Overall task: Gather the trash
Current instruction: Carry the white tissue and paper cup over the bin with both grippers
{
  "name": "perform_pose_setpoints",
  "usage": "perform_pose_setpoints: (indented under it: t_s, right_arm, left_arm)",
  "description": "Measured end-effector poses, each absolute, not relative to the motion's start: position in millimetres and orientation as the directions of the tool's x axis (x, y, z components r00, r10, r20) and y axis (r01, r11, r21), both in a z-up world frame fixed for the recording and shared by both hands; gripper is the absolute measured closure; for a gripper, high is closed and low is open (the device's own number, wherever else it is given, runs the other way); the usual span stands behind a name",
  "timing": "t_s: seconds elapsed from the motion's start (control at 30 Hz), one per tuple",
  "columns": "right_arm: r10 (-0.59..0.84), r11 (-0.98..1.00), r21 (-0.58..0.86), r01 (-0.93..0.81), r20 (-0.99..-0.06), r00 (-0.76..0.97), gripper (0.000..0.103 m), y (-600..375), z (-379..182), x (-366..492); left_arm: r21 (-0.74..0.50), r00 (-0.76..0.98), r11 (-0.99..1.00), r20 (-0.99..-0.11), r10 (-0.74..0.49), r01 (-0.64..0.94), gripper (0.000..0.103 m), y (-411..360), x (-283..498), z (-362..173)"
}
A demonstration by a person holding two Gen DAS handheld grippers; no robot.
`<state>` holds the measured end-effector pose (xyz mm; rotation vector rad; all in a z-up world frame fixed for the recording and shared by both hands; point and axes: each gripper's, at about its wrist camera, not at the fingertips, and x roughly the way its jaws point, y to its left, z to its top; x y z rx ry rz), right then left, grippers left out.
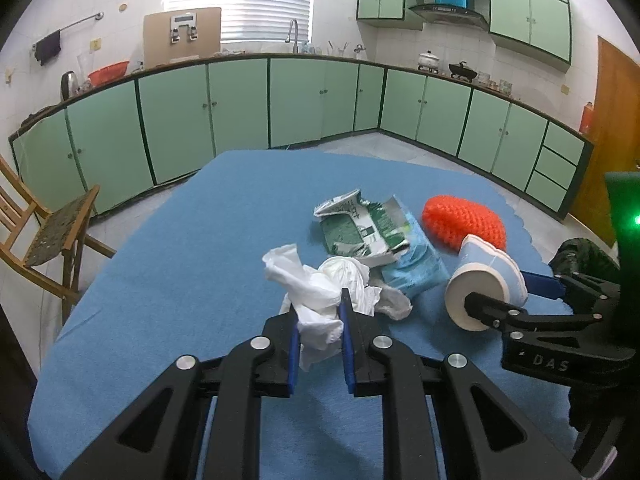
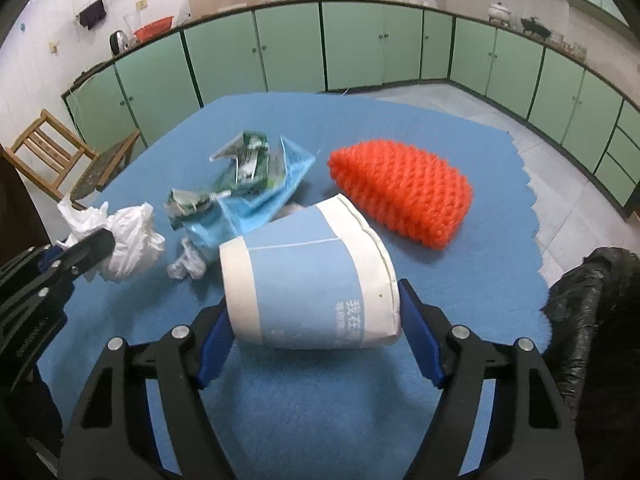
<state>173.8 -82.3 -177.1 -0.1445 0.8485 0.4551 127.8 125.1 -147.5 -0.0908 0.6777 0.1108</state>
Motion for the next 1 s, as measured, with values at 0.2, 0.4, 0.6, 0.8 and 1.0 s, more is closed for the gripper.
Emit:
perform_pose_setpoints:
  t_s: [0.2, 0.4, 0.6, 0.8, 1.0]
  right_arm:
    - [0.331, 0.898, 0.046, -0.437, -0.724, 0.605, 0.031, -94, -154, 162]
    - [0.326, 0.91, 0.042, -0.413, -0.687, 0.649, 0.031, -113, -130, 150]
    - [0.309, 0.924, 0.038, -0.379, -0.658, 0.687, 0.031, -135, -110, 141]
    - [0.282, 0.941, 0.036, -0.337, -0.633, 0.721, 0.031, -159, -96, 133]
    - [0.251, 0.955, 0.032, -0.294, -0.615, 0.748, 0.031, -184, -89, 126]
  left_arm:
    - [-0.052, 0.795, 0.992, -0.604, 0.059, -0.114, 0.086, 118, 121, -134]
    - [-0.058, 0.816, 0.995, -0.577, 0.035, -0.083, 0.086, 103, 115, -118]
    - [-0.064, 0.833, 0.997, -0.553, 0.002, -0.045, 0.086, 87, 113, -105]
    - [-0.071, 0.846, 0.997, -0.532, -0.039, 0.001, 0.086, 66, 112, -93]
    - [-0.075, 0.855, 0.996, -0.512, -0.086, 0.056, 0.086, 41, 116, -83]
